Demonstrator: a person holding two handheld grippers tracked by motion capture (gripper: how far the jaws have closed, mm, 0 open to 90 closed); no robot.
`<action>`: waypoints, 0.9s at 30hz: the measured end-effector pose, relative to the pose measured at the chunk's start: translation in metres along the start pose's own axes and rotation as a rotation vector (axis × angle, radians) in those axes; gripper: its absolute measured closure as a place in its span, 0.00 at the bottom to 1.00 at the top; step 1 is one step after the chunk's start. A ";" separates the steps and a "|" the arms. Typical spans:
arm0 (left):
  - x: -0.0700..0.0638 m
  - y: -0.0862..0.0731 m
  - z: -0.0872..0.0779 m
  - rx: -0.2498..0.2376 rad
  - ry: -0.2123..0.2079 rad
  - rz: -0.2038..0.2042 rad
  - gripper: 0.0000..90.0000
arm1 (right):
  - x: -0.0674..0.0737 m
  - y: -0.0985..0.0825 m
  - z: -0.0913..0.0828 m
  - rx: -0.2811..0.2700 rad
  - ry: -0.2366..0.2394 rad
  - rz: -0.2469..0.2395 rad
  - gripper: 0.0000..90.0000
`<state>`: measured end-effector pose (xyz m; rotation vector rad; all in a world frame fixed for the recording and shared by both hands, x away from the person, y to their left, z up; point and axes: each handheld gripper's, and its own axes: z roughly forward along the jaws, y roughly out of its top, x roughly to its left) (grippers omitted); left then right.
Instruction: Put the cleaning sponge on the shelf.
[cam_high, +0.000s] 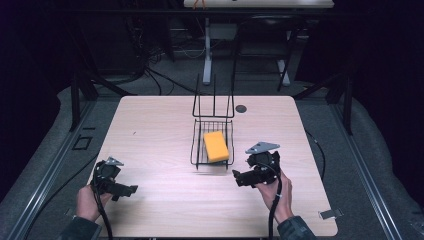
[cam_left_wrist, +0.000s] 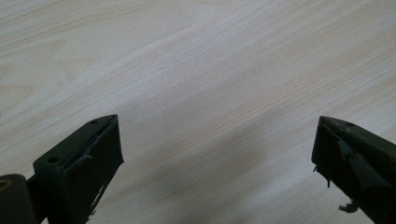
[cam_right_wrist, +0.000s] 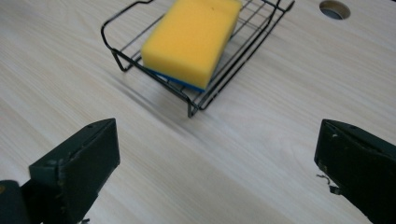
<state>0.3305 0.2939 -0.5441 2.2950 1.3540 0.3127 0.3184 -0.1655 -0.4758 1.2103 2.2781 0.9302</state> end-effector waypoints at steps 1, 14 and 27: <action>0.000 0.000 0.000 -0.001 0.000 0.001 0.02 | -0.003 -0.006 -0.003 0.003 -0.007 0.005 0.00; -0.002 0.002 0.002 0.005 -0.007 0.020 0.02 | -0.030 -0.072 -0.017 0.061 -0.082 0.058 0.00; -0.001 0.005 0.005 0.021 -0.018 0.033 0.02 | -0.045 -0.099 -0.001 0.168 -0.104 0.093 0.00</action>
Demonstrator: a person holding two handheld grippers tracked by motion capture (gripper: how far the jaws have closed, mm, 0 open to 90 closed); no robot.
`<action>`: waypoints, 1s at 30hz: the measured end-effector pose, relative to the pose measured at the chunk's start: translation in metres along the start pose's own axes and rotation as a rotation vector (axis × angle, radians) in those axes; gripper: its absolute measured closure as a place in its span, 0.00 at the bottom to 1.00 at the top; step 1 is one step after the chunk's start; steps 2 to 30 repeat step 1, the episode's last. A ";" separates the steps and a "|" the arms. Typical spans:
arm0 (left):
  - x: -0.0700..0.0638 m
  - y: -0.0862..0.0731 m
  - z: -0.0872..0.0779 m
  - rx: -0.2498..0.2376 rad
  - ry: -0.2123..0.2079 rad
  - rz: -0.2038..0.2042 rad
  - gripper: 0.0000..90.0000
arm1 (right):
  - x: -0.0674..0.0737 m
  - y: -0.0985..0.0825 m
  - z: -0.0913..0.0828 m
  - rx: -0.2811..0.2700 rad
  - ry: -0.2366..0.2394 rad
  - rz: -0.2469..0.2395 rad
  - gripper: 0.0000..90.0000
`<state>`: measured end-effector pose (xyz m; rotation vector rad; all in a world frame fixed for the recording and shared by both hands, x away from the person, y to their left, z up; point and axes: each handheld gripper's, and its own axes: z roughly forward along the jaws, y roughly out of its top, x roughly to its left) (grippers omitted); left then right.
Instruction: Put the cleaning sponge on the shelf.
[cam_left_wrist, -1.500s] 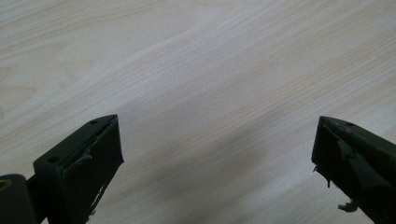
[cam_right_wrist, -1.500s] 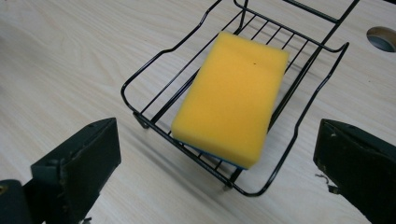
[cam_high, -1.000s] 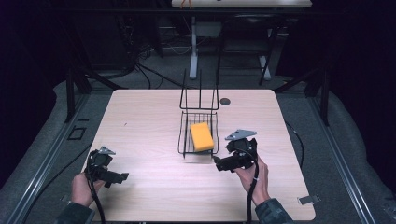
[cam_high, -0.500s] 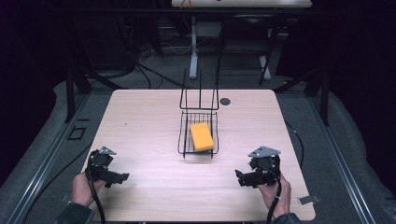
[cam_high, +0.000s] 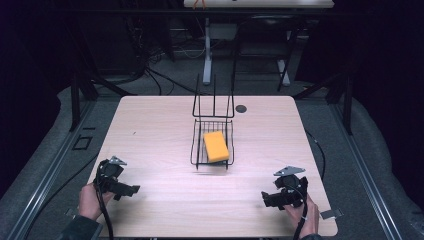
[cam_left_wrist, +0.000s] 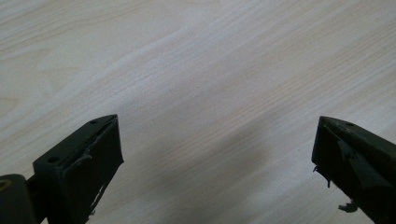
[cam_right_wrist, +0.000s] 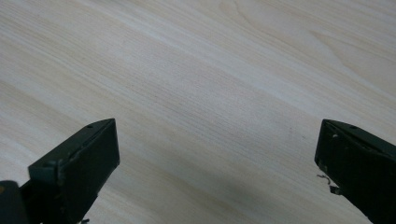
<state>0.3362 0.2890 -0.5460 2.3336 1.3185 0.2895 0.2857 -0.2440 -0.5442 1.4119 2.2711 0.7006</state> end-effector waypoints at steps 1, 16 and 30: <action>0.000 0.000 0.000 0.000 0.000 0.001 0.02 | 0.000 0.000 0.002 0.007 0.007 0.005 0.00; 0.000 0.000 0.000 0.000 0.000 0.001 0.02 | 0.000 0.000 0.002 0.007 0.007 0.005 0.00; 0.000 0.000 0.000 0.000 0.000 0.001 0.02 | 0.000 0.000 0.002 0.007 0.007 0.005 0.00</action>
